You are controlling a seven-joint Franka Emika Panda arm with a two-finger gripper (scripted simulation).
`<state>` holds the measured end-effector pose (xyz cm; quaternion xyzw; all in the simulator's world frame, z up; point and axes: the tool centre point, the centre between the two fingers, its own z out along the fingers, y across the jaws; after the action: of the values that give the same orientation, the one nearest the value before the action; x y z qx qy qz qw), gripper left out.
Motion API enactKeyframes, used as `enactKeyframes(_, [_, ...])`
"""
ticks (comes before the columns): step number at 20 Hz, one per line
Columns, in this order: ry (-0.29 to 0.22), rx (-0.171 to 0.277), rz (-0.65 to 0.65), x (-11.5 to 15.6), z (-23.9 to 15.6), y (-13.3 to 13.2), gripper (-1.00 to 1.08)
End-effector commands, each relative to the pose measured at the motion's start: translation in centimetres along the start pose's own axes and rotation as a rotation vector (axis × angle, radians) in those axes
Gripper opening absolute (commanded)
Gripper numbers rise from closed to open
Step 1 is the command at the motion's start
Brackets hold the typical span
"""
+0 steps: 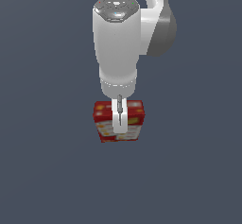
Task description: Pick up the object and move it to a goal position.
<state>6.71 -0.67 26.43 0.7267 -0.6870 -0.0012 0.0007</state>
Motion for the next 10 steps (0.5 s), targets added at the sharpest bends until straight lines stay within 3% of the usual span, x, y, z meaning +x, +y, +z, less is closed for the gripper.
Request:
enactKeyframes(1, [0.0, 0.002, 0.001, 1.1, -2.6, 0.6, -1.0])
enactKeyframes(10, [0.0, 0.002, 0.001, 5.1, -12.0, 2.6, -1.0])
